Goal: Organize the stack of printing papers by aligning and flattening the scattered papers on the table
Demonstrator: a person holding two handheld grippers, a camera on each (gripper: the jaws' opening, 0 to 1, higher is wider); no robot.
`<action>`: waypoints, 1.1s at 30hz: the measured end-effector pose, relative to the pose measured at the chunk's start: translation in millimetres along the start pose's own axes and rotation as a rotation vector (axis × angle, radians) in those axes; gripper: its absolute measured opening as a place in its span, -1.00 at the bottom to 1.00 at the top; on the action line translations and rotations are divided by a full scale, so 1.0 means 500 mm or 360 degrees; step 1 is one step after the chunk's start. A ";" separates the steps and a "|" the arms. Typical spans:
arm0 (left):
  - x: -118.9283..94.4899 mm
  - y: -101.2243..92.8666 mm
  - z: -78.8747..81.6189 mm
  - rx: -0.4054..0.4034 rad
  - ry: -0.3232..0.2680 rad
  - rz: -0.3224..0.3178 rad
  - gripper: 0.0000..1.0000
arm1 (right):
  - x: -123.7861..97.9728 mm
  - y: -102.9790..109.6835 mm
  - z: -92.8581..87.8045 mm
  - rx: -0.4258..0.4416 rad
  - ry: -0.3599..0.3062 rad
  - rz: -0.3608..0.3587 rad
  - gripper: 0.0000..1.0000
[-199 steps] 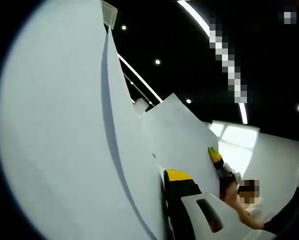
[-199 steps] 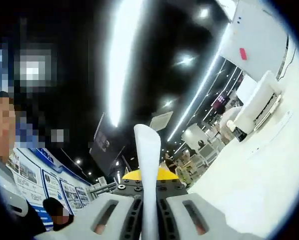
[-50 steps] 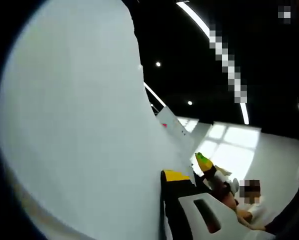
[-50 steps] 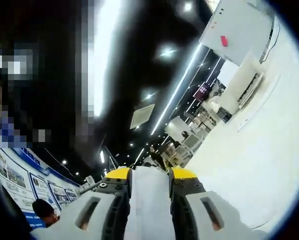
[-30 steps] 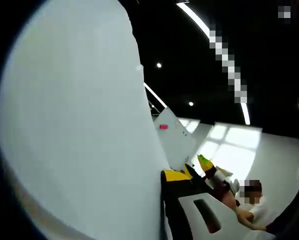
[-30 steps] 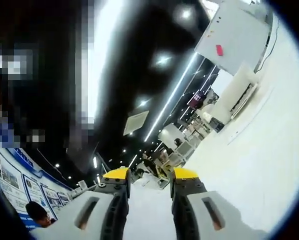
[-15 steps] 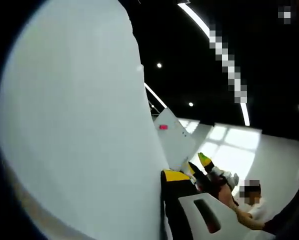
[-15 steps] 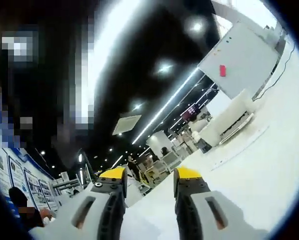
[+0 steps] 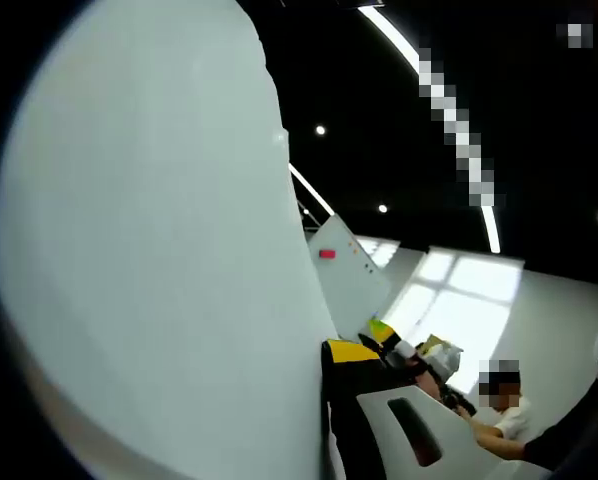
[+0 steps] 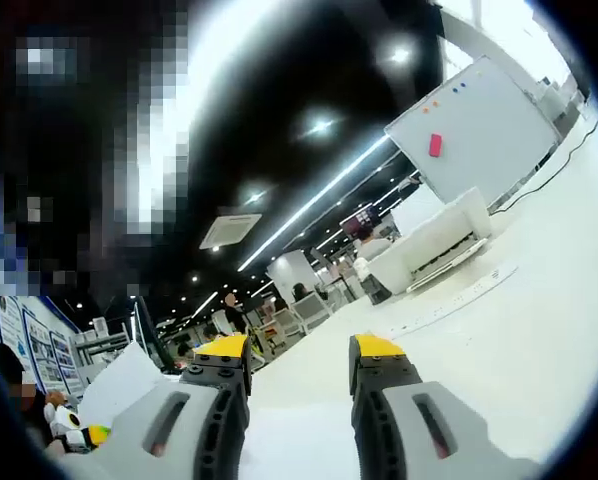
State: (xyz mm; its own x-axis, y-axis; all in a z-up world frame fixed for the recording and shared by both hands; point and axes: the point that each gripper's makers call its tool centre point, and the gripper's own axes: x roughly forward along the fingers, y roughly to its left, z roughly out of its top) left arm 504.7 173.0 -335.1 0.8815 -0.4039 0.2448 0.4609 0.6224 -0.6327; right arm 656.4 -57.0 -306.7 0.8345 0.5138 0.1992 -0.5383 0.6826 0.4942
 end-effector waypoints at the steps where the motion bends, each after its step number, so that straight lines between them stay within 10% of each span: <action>1: 0.000 0.000 0.000 0.0003 0.0000 0.0000 -0.88 | 0.001 -0.011 -0.007 0.0001 0.0013 -0.0019 -0.31; 16: 0.000 -0.002 0.001 0.0013 0.0000 -0.0006 -0.87 | 0.047 -0.100 -0.070 -0.0350 0.0257 -0.0166 -0.31; 33: -0.002 -0.005 0.002 0.0011 -0.0009 -0.0022 -0.87 | 0.090 -0.110 -0.104 -0.0581 0.0404 -0.0086 -0.09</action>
State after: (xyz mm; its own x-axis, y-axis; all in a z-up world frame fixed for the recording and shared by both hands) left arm 503.0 172.6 -333.1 0.8757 -0.4085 0.2575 0.4734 0.6216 -0.6241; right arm 717.3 -44.2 -369.1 0.8318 0.5523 -0.0553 -0.5389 0.8274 0.1578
